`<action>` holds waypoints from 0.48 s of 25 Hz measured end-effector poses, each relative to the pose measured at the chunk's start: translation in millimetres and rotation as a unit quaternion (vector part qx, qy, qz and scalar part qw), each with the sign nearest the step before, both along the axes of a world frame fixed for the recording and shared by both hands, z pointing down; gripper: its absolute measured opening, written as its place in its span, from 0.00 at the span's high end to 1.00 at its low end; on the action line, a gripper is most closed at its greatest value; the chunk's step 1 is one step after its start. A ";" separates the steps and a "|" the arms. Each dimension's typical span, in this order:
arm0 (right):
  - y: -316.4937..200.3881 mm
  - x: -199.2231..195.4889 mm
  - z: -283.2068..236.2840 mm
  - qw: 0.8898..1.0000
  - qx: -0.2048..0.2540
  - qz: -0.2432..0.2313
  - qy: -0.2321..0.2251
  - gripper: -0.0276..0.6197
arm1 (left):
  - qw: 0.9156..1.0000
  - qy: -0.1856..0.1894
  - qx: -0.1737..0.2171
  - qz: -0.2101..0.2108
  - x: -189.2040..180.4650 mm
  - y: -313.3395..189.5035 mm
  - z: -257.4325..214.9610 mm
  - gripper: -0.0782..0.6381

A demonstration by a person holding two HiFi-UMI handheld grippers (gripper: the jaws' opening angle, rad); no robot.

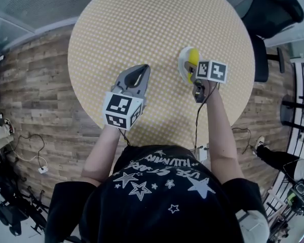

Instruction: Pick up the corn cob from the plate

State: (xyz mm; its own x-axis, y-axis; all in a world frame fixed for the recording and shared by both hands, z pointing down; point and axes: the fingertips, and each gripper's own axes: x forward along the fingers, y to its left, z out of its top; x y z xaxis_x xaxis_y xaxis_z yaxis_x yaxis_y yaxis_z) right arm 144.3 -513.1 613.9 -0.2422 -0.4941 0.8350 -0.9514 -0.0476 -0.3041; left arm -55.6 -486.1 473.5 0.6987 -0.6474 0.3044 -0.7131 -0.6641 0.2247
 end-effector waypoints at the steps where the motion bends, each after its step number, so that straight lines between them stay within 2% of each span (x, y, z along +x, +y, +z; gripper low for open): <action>1: -0.5 -0.4 3.0 1.000 -0.007 -0.001 0.000 0.54 | 1.000 0.000 -0.001 0.000 -0.3 0.7 0.7 0.88; 7: -1.8 2.6 14.0 0.998 -0.047 -0.007 0.036 0.54 | 1.000 0.002 -0.007 -0.001 -4.2 2.1 3.7 0.88; 12: -0.6 0.5 20.1 0.991 -0.066 -0.039 0.106 0.54 | 1.000 0.005 -0.010 -0.002 -4.5 0.8 5.7 0.88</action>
